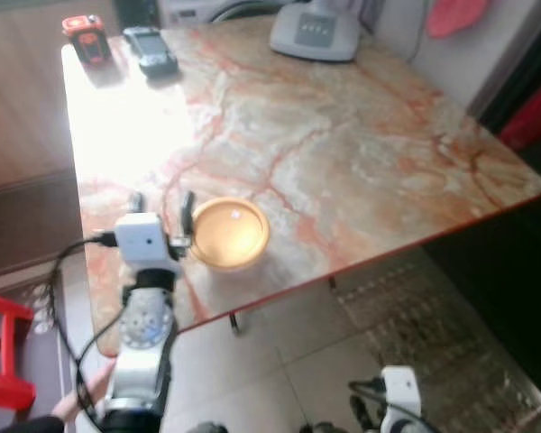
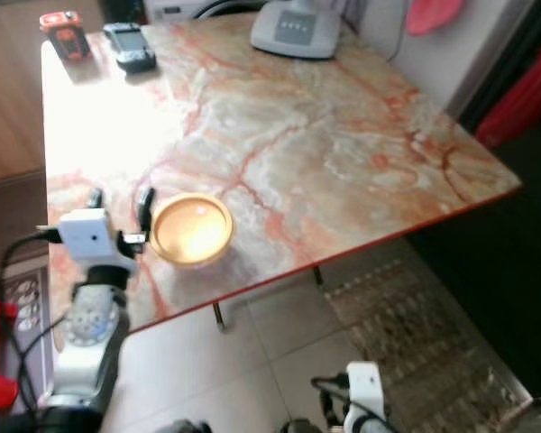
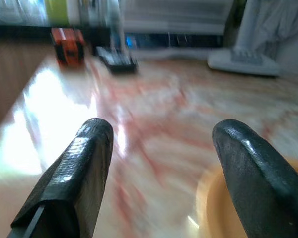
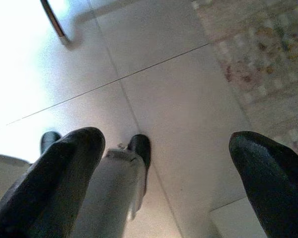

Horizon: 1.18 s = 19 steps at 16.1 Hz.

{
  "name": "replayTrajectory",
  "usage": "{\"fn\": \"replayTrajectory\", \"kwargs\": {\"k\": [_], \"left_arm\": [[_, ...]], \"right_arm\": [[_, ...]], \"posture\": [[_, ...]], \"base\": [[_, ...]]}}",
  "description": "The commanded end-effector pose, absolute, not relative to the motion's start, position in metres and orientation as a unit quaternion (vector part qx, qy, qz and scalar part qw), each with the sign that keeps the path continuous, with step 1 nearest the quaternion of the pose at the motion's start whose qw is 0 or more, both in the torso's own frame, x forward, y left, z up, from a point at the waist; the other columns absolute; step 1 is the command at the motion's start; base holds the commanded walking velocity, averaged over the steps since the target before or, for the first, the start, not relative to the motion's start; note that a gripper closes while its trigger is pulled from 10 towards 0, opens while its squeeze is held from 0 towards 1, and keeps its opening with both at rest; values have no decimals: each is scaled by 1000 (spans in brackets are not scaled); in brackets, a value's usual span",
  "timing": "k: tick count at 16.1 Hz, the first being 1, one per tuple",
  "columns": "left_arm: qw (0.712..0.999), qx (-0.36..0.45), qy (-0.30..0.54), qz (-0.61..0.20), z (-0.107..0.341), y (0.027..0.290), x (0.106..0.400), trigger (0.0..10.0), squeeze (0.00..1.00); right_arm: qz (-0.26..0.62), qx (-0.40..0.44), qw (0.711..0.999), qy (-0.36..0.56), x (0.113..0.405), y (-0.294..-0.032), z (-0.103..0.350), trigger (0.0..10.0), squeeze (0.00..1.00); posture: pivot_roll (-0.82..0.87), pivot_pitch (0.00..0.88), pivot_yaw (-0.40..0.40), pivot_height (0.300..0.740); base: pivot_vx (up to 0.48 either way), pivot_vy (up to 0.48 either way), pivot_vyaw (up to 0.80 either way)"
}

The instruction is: Restocking fridge

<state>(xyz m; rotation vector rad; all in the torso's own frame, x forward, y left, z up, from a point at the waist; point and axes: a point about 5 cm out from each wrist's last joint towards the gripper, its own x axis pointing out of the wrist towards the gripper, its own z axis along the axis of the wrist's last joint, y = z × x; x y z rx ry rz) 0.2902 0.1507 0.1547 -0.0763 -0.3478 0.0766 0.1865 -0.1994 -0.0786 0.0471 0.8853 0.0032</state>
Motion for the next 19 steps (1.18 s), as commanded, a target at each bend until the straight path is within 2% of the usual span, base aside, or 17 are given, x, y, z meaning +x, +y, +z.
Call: {"fn": "replayTrajectory", "kwargs": {"k": [1, 4, 5, 6, 9, 13, 14, 19], "left_arm": [[985, -93, -136, 44, 143, 153, 291, 10000, 0], [979, -158, -123, 38, 142, 154, 295, 10000, 0], [977, -170, -123, 28, 143, 153, 297, 10000, 475], [977, -175, -123, 19, 144, 151, 298, 10000, 1000], [974, -200, -101, -15, 138, 138, 302, 10000, 1000], [970, -225, -93, -21, 138, 136, 308, 10000, 1000], [966, -242, -89, -20, 137, 137, 311, 10000, 0], [956, -279, -82, -50, 138, 133, 322, 10000, 0]], "right_arm": [[-8, 25, 894, 448, 173, -203, -85, 10000, 0], [-9, 27, 894, 446, 175, -201, -84, 10000, 0], [-9, 27, 895, 445, 176, -200, -84, 10000, 0], [-9, 27, 895, 445, 176, -200, -84, 10000, 0], [-11, 27, 896, 444, 176, -203, -83, 10000, 0], [-13, 29, 897, 442, 176, -204, -83, 10000, 0], [-12, 28, 897, 441, 176, -204, -83, 10000, 0], [-15, 29, 898, 438, 176, -208, -82, 10000, 0]], "posture": [[-9, 181, -59, 740], [-5, 182, -62, 740], [-5, 182, -62, 740], [-6, 181, -62, 740], [-7, 181, -64, 740], [-9, 181, -66, 740], [-12, 183, -66, 740], [-17, 185, -66, 740]], "base": [[0, 0, 0], [0, 0, 0], [0, 0, 0], [0, 0, 0], [0, 0, 0], [0, 0, 0], [0, 0, 0], [0, 0, 0]]}}
